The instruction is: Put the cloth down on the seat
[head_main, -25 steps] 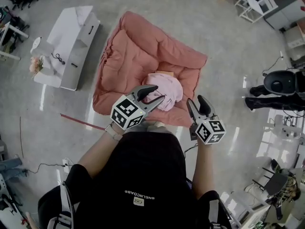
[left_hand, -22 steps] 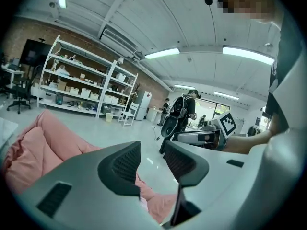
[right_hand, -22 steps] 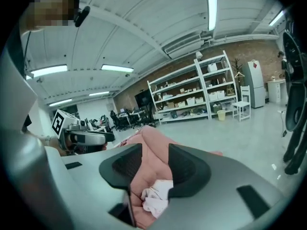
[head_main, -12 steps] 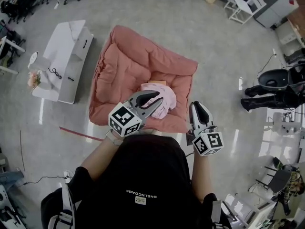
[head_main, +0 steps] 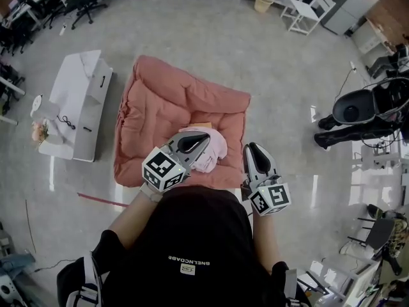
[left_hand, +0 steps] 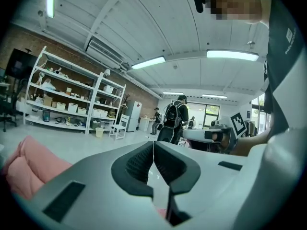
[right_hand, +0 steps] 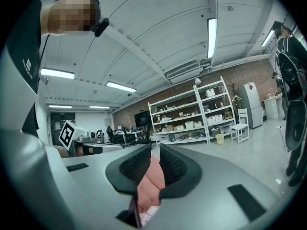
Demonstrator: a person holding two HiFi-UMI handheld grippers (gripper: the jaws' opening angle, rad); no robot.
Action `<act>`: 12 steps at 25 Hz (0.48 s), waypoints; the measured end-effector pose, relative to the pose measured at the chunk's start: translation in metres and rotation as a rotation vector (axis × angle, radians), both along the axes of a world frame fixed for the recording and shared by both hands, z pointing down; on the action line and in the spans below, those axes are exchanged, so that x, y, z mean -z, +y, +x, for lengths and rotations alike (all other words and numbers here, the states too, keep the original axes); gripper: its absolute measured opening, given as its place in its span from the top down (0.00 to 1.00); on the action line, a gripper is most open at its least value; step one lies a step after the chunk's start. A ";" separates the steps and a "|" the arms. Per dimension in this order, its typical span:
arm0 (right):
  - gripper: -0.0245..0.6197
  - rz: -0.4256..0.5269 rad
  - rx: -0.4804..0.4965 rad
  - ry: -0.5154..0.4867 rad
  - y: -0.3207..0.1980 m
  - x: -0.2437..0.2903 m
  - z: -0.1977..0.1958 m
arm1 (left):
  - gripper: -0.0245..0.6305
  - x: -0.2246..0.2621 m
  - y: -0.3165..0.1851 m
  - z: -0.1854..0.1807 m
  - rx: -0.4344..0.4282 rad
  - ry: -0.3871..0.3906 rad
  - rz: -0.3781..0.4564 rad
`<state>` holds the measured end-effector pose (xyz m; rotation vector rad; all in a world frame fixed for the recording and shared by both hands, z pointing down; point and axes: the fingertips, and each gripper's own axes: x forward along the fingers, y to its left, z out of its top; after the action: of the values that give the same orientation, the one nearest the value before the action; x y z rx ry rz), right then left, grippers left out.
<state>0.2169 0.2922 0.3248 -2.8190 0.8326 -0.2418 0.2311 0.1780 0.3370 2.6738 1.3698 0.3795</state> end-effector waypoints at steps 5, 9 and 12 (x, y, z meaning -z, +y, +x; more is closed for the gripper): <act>0.85 0.029 -0.015 -0.004 0.003 0.003 -0.001 | 0.94 0.003 0.009 -0.002 -0.033 0.011 -0.002; 0.85 -0.002 -0.003 -0.014 0.001 -0.002 -0.003 | 0.94 0.008 0.014 -0.005 -0.054 0.020 -0.013; 0.85 -0.009 0.001 -0.018 0.002 -0.004 -0.004 | 0.94 0.009 0.015 -0.007 -0.060 0.029 -0.009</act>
<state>0.2134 0.2940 0.3291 -2.8202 0.8315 -0.2705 0.2240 0.1929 0.3277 2.6460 1.4585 0.3408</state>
